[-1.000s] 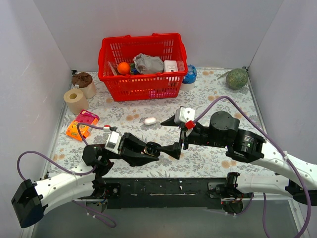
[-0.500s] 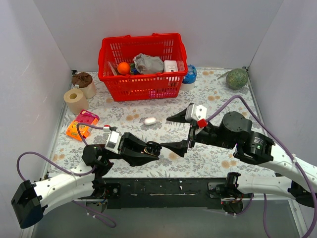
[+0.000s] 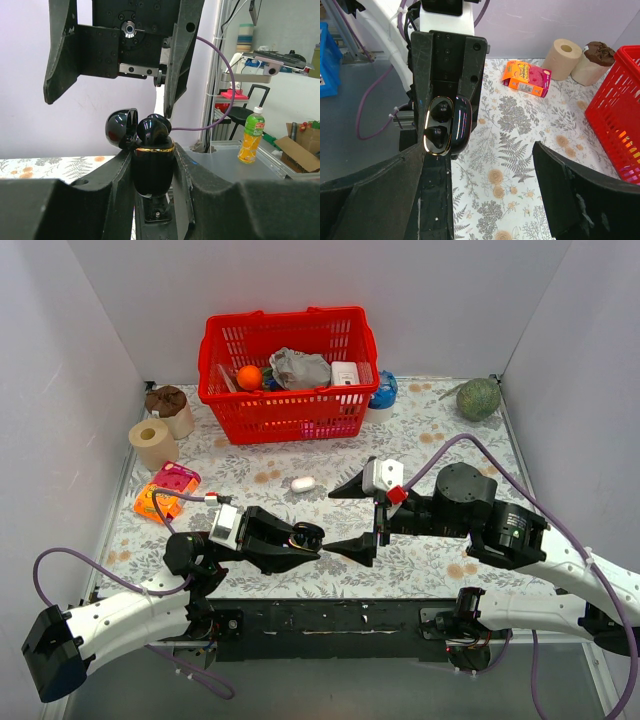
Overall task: Insert the wireless bluetooth earbuds into the charging case
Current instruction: Adjust the earbud with the charging case.
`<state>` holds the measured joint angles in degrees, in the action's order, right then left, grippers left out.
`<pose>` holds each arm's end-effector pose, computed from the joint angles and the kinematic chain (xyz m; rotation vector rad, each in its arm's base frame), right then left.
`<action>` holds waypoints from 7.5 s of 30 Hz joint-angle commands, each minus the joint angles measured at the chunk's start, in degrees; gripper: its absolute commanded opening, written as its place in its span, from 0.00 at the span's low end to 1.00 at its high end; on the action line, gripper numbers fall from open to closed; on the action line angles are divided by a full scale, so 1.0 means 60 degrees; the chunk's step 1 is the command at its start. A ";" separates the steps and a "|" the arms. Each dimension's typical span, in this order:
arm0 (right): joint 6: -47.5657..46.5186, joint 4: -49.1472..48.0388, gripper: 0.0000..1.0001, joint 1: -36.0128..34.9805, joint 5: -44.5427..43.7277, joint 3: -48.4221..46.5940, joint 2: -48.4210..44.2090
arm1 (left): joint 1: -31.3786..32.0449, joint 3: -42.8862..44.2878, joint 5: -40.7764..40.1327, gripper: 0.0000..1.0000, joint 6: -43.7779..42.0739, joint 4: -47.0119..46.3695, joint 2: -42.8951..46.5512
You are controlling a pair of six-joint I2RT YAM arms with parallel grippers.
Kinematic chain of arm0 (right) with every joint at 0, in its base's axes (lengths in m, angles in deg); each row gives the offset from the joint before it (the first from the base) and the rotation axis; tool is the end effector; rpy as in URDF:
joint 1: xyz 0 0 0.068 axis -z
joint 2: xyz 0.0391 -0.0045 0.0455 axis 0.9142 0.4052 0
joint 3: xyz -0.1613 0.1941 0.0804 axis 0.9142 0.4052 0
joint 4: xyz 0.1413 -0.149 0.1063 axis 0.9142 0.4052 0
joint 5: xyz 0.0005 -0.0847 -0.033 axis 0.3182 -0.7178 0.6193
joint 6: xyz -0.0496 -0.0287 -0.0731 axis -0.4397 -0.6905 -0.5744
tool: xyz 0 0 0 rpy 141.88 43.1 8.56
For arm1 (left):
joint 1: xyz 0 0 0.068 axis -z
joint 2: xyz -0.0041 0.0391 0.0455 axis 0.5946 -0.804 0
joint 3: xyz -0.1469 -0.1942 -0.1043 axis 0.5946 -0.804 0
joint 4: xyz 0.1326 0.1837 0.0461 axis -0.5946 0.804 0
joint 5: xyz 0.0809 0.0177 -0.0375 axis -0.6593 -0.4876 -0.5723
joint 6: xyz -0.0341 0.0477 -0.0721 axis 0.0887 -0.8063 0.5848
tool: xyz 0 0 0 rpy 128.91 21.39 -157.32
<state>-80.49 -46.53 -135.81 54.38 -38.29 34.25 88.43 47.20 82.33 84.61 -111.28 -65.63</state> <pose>0.0558 0.1989 0.4332 -1.1625 1.2223 1.0077 0.0574 -0.1565 0.3445 0.6228 1.1869 -2.1177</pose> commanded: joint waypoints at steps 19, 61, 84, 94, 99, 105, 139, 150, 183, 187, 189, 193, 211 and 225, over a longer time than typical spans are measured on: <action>0.0175 -0.0517 0.97 0.0003 -0.0025 -0.0100 0.0202 | 0.0015 0.0059 -0.0020 0.00 0.0159 -0.0194 0.0075; 0.0615 -0.1952 0.98 0.0017 -0.0127 0.0178 0.0466 | 0.0015 0.0176 -0.0137 0.00 0.0101 0.0143 -0.0042; 0.0689 -0.1220 0.98 0.0002 -0.0727 -0.0100 0.0891 | 0.0029 0.0264 -0.0049 0.00 0.0086 0.0202 -0.0013; 0.0645 -0.0942 0.98 0.0002 -0.1094 0.0003 0.0627 | 0.0029 0.0279 -0.0093 0.00 0.0028 0.0333 0.0060; 0.0688 -0.1481 0.98 0.0003 -0.0685 0.0003 0.0451 | 0.0029 0.0264 -0.0107 0.00 0.0057 0.0362 0.0031; 0.0762 -0.2260 0.98 0.0003 -0.1018 -0.0129 0.0012 | 0.0029 0.0235 -0.0093 0.00 0.0071 0.0261 0.0017; 0.0820 -0.0986 0.98 0.0003 -0.0948 -0.0114 0.0597 | 0.0029 0.0323 -0.0166 0.00 0.0013 0.0436 0.0222; 0.0879 -0.0898 0.98 -0.0012 -0.0684 -0.0246 0.0846 | 0.0029 0.0381 -0.0122 0.00 -0.0046 0.0436 0.0148; 0.0952 -0.1469 0.98 -0.0100 -0.0625 -0.0554 0.0890 | 0.0044 0.0396 -0.0181 0.00 -0.0075 0.0524 0.0075; 0.0952 -0.1294 0.98 -0.0100 -0.0523 -0.0554 0.0993 | 0.0044 0.0411 -0.0152 0.00 -0.0090 0.0553 0.0119; 0.0967 -0.1162 0.98 -0.0100 -0.0552 -0.0554 0.1037 | 0.0044 0.0396 -0.0152 0.00 -0.0075 0.0568 0.0119; 0.0937 -0.0883 0.98 -0.0100 -0.0611 -0.0554 0.1037 | 0.0044 0.0454 -0.0152 0.00 -0.0119 0.0641 0.0148; 0.0118 0.0640 0.98 -0.0100 -0.0596 -0.1213 0.1212 | 0.0044 0.0353 0.0258 0.00 0.0320 -0.0236 0.0119; 0.0293 -0.1805 0.98 -0.0114 -0.1680 -0.0247 -0.0295 | 0.0044 0.0250 -0.0106 0.00 -0.0059 -0.0385 0.0016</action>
<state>-78.92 -46.79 -136.24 47.93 -41.37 37.86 88.71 47.39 83.77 86.40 -112.00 -65.81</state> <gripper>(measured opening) 0.982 0.285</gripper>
